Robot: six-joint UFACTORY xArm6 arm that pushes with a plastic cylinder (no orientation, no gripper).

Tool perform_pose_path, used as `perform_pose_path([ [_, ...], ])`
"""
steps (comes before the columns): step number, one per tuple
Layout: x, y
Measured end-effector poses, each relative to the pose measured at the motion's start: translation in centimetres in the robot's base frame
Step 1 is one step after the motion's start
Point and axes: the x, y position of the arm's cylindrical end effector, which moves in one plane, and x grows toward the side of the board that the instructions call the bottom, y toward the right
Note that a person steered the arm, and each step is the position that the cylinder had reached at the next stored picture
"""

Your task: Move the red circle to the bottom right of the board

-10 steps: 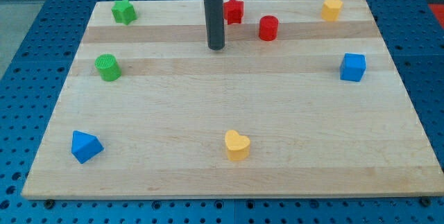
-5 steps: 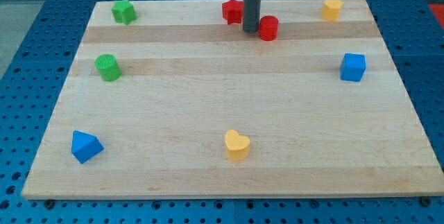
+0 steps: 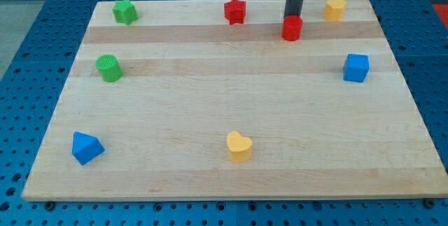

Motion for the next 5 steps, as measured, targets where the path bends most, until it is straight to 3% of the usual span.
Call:
perform_pose_path([
  [3,1.8,-2.2],
  [5,5.5,-2.5],
])
